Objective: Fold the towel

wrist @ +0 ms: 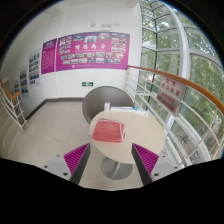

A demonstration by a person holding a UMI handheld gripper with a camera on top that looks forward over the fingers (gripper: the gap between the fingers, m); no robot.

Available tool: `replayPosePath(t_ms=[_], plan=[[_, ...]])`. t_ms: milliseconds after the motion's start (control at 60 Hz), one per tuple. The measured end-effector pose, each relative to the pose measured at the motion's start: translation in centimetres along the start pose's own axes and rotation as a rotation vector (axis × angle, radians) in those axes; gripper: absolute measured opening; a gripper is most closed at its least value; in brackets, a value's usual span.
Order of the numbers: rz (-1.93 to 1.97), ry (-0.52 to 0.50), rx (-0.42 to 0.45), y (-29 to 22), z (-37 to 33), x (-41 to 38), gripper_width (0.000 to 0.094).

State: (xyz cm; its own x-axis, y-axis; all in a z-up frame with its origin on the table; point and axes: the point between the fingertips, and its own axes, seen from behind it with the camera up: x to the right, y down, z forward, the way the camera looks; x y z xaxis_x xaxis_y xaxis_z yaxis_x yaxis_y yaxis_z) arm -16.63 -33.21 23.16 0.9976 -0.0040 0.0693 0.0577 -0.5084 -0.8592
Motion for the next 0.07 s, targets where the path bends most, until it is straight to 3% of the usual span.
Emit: replayPosePath(t_ms=[67], plan=[[0.008,0.001,0.005,-0.08,-0.69,-0.05,0.0859]])
